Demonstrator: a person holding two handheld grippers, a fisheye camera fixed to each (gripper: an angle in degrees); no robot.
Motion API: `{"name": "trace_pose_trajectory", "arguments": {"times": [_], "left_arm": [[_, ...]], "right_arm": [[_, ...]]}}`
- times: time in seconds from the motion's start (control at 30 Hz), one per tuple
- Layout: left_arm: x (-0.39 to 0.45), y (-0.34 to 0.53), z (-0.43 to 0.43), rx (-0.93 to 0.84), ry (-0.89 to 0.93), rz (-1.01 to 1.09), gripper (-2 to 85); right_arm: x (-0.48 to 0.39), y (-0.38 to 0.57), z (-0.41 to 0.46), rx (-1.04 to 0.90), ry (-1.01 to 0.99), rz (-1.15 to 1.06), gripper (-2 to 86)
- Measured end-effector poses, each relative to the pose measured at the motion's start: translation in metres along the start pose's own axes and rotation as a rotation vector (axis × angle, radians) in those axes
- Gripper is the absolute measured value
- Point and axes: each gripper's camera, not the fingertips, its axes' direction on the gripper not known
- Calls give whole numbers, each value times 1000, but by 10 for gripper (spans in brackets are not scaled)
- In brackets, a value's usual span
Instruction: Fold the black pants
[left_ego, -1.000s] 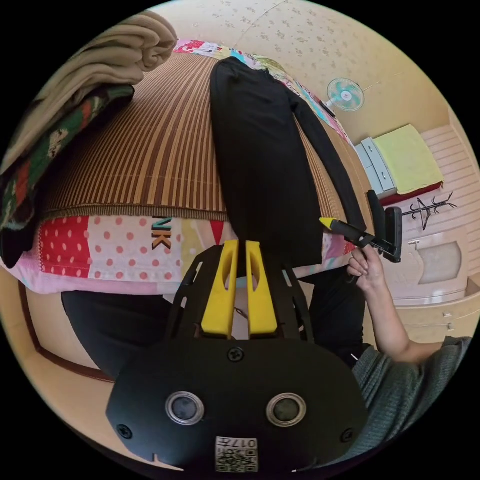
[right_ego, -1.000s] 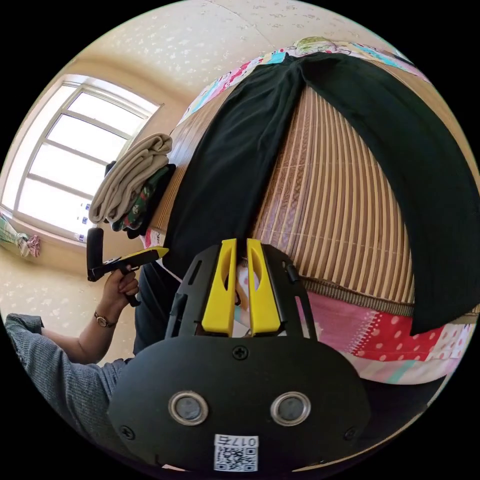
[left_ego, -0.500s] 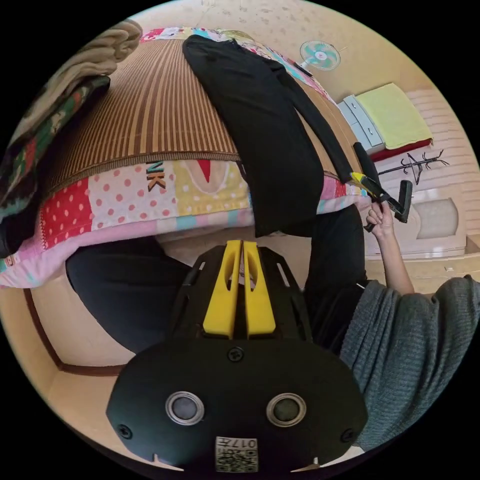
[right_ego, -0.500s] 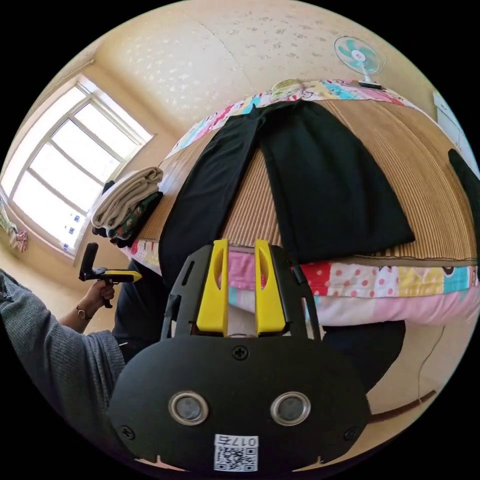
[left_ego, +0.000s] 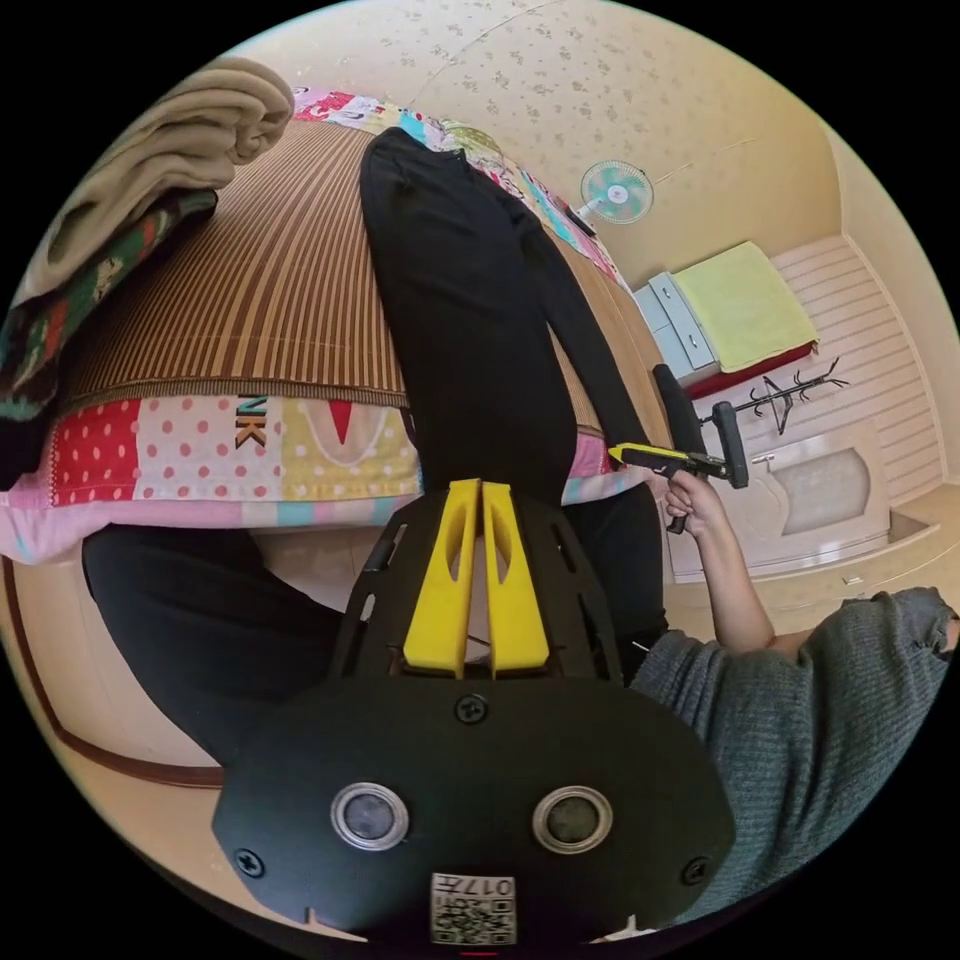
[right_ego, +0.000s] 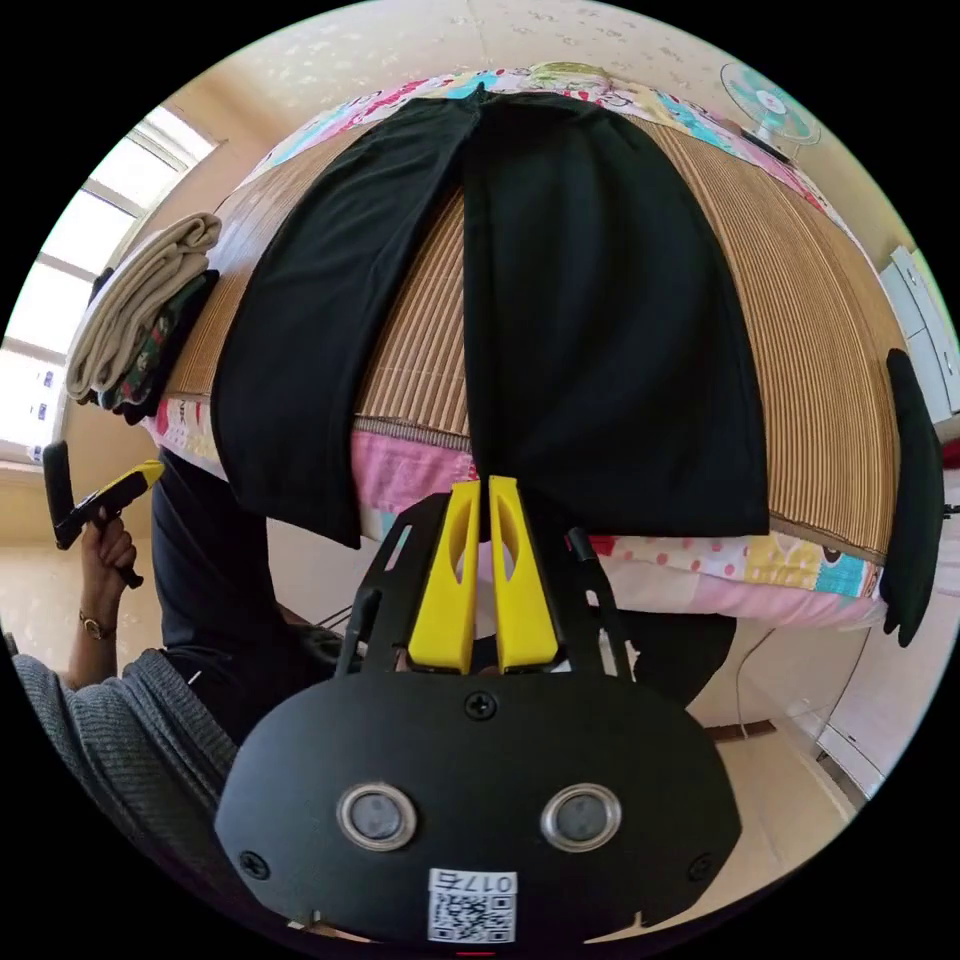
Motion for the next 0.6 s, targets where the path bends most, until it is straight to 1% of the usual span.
{"name": "trace_pose_trajectory", "arguments": {"times": [0.07, 0.1, 0.13, 0.17, 0.2, 0.23, 0.27, 0.33, 0.37, 0.5, 0.6], "left_arm": [[-3, 7, 4, -12, 8, -2, -10], [-6, 10, 7, -19, 24, -8, -10], [-7, 12, 7, -21, 33, -11, -10], [-9, 14, 8, -18, 50, -15, -10], [-10, 16, 8, -10, 62, -13, -10], [-10, 17, 8, -6, 66, -9, -10], [-10, 17, 8, 0, 74, 3, -10], [-9, 17, 11, 6, 85, 20, -9], [-8, 17, 14, 10, 99, 31, -9], [0, 13, 32, -23, 128, 63, -8], [8, 12, 43, -26, 116, 93, -8]], "right_arm": [[5, 9, 0, 8, -52, 22, 36], [14, 16, -7, 54, -108, 54, 39], [28, 24, -19, 128, -185, 103, 45], [37, 29, -26, 178, -217, 133, 48], [55, 39, -41, 279, -246, 197, 61], [72, 48, -53, 351, -216, 262, 73], [82, 52, -56, 371, -173, 305, 78], [112, 56, -56, 340, 10, 451, 95], [119, 56, -53, 323, 38, 478, 99], [141, 54, -26, 288, 45, 554, 104], [132, 53, -23, 275, 68, 544, 85]]}}
